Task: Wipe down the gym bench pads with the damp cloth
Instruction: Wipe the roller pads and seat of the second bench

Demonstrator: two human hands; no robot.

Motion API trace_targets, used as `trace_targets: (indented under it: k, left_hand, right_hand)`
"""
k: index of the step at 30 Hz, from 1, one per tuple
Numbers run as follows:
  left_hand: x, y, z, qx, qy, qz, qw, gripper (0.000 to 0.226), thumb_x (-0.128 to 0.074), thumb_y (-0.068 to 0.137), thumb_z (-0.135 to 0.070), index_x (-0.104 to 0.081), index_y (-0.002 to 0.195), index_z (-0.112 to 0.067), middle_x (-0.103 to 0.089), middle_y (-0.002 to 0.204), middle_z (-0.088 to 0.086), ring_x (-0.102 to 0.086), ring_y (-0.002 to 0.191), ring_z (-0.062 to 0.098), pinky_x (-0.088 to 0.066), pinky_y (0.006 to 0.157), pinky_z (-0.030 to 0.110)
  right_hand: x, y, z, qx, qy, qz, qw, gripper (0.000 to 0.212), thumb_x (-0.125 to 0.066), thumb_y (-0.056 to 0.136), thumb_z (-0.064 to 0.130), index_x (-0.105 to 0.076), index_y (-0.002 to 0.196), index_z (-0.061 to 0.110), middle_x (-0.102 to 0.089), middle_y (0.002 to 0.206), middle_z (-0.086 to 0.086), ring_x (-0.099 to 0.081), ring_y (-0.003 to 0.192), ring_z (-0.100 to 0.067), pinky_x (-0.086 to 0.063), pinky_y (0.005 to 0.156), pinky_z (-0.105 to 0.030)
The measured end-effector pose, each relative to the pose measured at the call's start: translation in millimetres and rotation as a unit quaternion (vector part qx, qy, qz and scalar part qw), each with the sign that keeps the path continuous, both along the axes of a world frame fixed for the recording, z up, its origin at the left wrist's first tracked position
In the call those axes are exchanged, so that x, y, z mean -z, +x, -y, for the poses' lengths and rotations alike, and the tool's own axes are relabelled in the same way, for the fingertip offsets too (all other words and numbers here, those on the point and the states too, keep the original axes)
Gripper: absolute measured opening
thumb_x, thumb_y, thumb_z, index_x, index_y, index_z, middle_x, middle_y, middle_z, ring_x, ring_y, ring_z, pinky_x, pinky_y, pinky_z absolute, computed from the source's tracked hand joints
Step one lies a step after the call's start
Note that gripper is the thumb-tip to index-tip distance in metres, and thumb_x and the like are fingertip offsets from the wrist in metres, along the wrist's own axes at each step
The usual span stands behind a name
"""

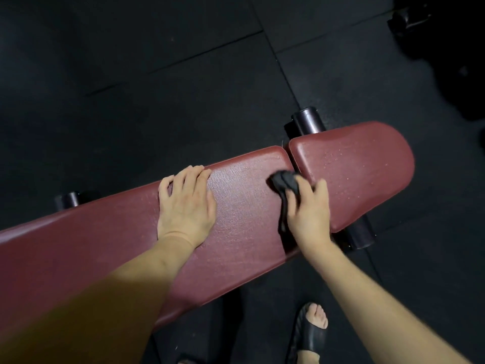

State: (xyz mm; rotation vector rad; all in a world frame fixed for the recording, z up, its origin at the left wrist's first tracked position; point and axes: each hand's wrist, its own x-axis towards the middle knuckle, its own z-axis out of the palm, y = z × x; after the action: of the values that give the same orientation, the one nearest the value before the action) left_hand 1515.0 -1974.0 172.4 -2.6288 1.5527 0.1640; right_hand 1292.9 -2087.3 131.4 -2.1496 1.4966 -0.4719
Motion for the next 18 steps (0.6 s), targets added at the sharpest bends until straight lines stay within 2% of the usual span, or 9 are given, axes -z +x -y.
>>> trace_targets:
  k: [3, 8, 11, 18]
  left_hand:
    - [1, 0, 0, 0.0, -0.001, 0.0, 1.0, 0.044, -0.041, 0.101, -0.03, -0.054, 0.142, -0.017, -0.05, 0.144, -0.004, -0.044, 0.138, 0.016, -0.027, 0.115, 0.044]
    - [-1, 0, 0, 0.002, -0.005, 0.012, 1.0, 0.049, -0.033, 0.1, -0.035, -0.055, 0.141, -0.018, -0.052, 0.143, -0.005, -0.045, 0.136, 0.017, -0.029, 0.115, 0.045]
    - [1, -2, 0, 0.003, -0.01, 0.015, 1.0, 0.05, -0.032, 0.1, -0.035, -0.055, 0.141, -0.018, -0.052, 0.143, -0.005, -0.046, 0.135, 0.017, -0.03, 0.115, 0.045]
    - [0, -2, 1, 0.004, -0.006, 0.014, 1.0, 0.05, -0.03, 0.1, -0.035, -0.055, 0.14, -0.018, -0.053, 0.141, -0.004, -0.046, 0.134, 0.017, -0.03, 0.113, 0.045]
  right_hand:
    - [0, -18, -18, -0.01, 0.008, -0.017, 1.0, 0.027, -0.062, 0.096, 0.018, -0.06, 0.123, 0.013, -0.041, 0.099, -0.007, -0.048, 0.088, -0.027, -0.052, 0.076, -0.048]
    - [7, 60, 43, 0.043, -0.026, -0.017, 0.999, 0.017, -0.06, 0.097, 0.023, -0.058, 0.108, 0.01, -0.047, 0.099, -0.015, -0.048, 0.088, -0.033, -0.049, 0.075, -0.048]
    - [7, 85, 67, 0.05, -0.023, -0.015, 0.998, 0.019, -0.058, 0.098, 0.029, -0.058, 0.108, 0.013, -0.047, 0.102, -0.013, -0.049, 0.089, -0.032, -0.05, 0.076, -0.048]
    - [1, -11, -30, -0.031, -0.008, -0.016, 0.999, 0.025, -0.06, 0.098, 0.028, -0.061, 0.121, 0.019, -0.042, 0.098, -0.007, -0.049, 0.084, -0.03, -0.05, 0.073, -0.049]
